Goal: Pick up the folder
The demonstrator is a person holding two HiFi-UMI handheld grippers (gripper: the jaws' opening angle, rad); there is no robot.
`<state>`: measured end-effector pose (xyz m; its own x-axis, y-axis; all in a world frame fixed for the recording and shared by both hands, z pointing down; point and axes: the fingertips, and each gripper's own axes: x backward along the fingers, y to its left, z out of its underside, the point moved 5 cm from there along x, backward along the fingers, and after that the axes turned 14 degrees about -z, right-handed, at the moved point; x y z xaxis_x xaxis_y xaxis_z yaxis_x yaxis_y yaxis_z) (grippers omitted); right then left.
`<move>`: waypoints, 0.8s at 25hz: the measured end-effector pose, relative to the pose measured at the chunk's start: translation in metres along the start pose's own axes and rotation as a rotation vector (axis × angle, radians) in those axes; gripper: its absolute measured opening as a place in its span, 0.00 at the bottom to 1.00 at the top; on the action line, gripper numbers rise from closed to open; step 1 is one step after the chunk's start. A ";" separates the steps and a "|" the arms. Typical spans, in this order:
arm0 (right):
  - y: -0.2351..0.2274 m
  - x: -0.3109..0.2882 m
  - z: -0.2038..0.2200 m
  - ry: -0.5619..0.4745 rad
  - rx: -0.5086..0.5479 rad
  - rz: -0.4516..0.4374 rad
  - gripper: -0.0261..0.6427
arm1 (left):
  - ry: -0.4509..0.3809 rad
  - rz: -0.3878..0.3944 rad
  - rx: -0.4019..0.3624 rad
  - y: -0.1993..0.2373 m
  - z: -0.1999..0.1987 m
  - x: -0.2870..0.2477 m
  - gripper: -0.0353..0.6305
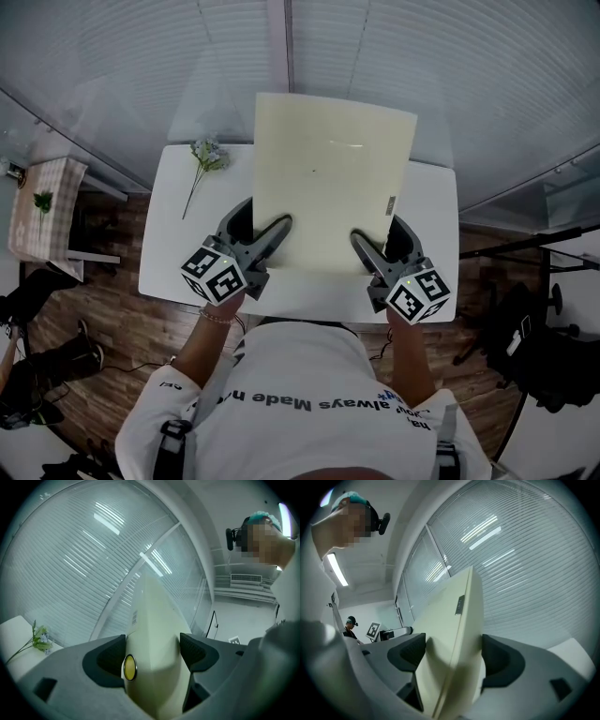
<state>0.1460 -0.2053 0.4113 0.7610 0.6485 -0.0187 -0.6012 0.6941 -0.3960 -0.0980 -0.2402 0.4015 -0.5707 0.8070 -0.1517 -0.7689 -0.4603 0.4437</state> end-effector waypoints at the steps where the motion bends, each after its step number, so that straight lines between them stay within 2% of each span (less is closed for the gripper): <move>1: 0.002 0.000 -0.003 -0.004 0.012 0.001 0.53 | -0.010 0.004 -0.006 -0.002 -0.003 0.001 0.54; 11: 0.019 0.006 -0.031 -0.028 0.101 -0.020 0.53 | -0.080 0.030 -0.016 -0.017 -0.023 0.011 0.55; 20: 0.023 0.005 -0.040 -0.029 0.121 -0.031 0.53 | -0.108 0.031 -0.035 -0.021 -0.031 0.014 0.55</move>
<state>0.1462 -0.1986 0.3659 0.7734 0.6337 0.0193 -0.6038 0.7456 -0.2820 -0.0988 -0.2303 0.3620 -0.5615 0.8265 -0.0411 -0.7620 -0.4971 0.4150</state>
